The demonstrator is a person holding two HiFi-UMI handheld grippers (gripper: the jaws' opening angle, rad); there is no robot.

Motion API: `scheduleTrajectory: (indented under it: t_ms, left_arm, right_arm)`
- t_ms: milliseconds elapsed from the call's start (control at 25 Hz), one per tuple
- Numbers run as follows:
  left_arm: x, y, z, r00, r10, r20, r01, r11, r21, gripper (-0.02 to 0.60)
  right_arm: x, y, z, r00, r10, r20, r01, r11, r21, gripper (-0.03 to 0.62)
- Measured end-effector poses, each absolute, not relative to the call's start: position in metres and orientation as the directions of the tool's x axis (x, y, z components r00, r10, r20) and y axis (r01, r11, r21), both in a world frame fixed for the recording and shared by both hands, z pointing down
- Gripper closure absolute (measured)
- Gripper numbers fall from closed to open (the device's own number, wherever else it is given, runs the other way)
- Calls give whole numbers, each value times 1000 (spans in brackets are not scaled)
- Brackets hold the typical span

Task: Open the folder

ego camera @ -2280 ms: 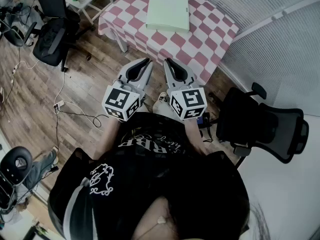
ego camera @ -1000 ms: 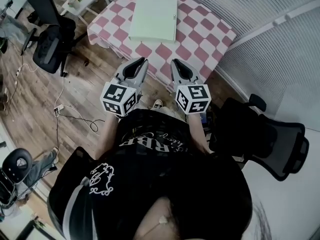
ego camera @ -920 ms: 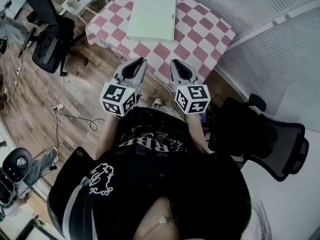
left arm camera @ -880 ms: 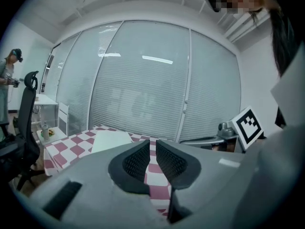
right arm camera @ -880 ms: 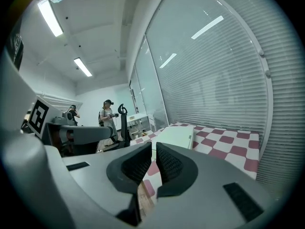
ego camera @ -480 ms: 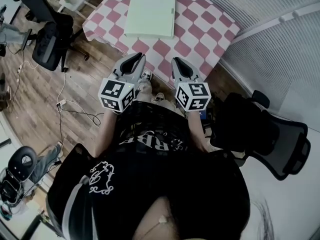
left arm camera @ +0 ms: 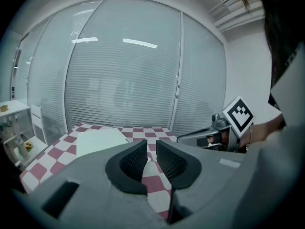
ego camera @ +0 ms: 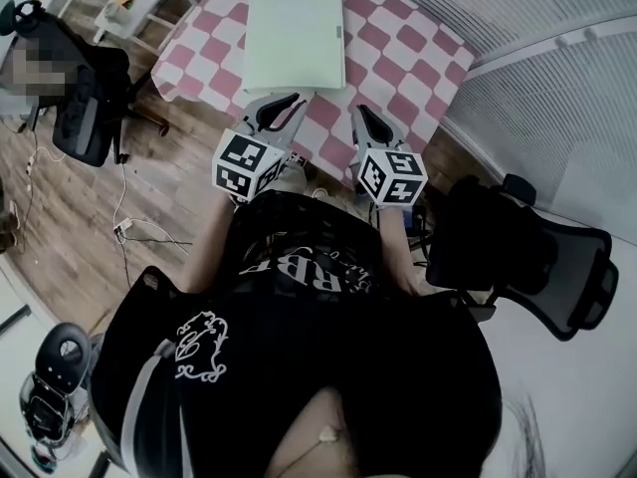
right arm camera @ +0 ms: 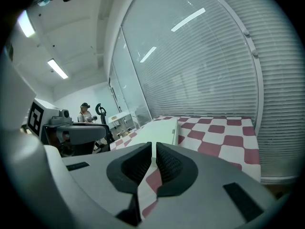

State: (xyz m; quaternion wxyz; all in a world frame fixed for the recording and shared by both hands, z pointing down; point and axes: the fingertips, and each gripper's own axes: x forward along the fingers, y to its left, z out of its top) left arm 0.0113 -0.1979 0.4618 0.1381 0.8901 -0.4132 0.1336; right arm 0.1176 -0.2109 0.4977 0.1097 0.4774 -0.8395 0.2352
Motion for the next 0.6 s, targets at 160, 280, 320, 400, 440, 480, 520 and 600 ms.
scheduleTrajectory:
  t_ms: [160,280,320,400,440,480,520,600]
  left_arm:
    - [20,-225,481,683,-610,402,-694,-713,98,526]
    - [27,-241,499,699,-554,452,-639,-768,47,500]
    - [30,-245,506,703,-533,471,-618,-786,33,482]
    - [36,-251,523,706,-491,510,-578,-816,14,460]
    - [40,-254,531,705,-473,528,-562,-827,8,454]
    - [44,-257,540,703,-458,545,-546,-838,1,447]
    - [48,-261,548,697,-442,564,-529,-849,-12,433]
    - [56,-267,567,670,-408,620,-472,-879,-68,396]
  right_arm:
    - [113,-229,512,-495,-750,438,-867,393,-307,560]
    - [110,-236,526,-482,-740,469,-874,365,-322,562]
    - [109,-239,530,-479,-735,479,-875,360,-324,560]
    - [107,-243,537,-473,-726,500,-879,351,-322,560]
    - [107,-244,541,-467,-722,510,-882,345,-320,562]
    - [108,-246,545,-461,-720,519,-886,337,-320,560]
    - [109,-249,549,-453,-720,526,-890,325,-321,562]
    - [112,-256,557,-436,-726,531,-896,298,-329,560]
